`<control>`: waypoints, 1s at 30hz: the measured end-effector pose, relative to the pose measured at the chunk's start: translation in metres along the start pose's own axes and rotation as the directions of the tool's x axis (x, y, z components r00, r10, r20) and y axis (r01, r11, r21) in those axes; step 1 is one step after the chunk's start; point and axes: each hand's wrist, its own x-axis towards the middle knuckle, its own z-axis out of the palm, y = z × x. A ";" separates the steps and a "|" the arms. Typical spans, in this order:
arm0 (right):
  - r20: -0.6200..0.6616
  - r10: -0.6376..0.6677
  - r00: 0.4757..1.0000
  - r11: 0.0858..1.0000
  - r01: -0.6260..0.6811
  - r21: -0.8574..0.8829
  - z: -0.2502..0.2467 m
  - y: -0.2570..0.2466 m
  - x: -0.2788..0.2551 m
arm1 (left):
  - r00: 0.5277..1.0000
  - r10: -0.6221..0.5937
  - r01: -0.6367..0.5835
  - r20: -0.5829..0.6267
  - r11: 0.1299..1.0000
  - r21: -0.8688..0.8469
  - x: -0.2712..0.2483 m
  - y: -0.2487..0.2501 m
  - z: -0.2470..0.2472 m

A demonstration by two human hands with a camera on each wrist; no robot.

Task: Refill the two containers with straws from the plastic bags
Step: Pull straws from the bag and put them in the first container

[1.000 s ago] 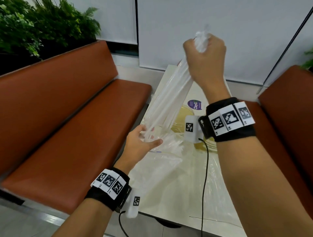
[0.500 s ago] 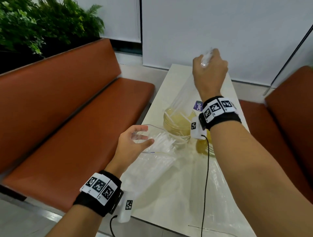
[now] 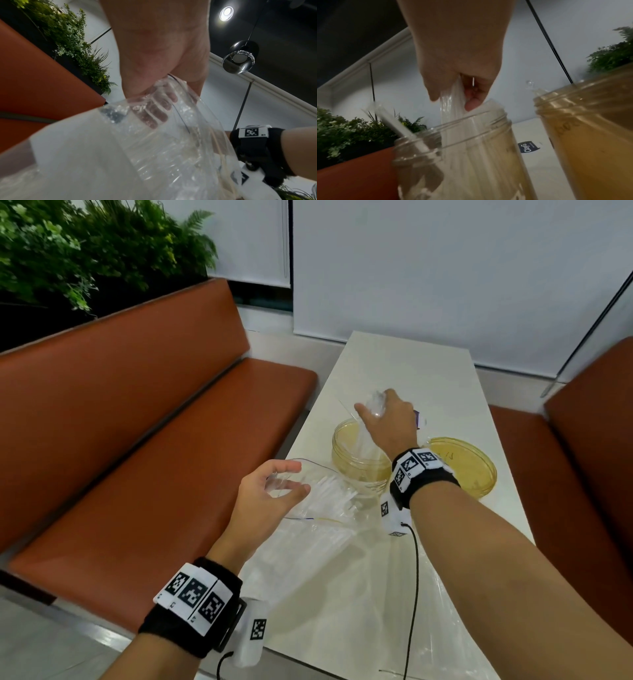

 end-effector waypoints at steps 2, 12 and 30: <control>0.101 0.055 0.993 0.998 -0.052 -0.035 0.003 0.007 -0.001 | 1.000 -0.004 0.004 -0.001 1.000 -0.001 -0.001 0.000 0.000; 0.230 0.133 0.964 0.982 -0.098 -0.160 -0.017 0.009 -0.008 | 0.999 0.023 -0.023 0.029 1.000 0.018 -0.002 0.004 0.010; 0.370 0.233 0.899 0.868 -0.021 -0.496 -0.045 0.025 0.004 | 0.997 0.070 -0.070 0.036 0.997 0.019 0.005 0.002 0.011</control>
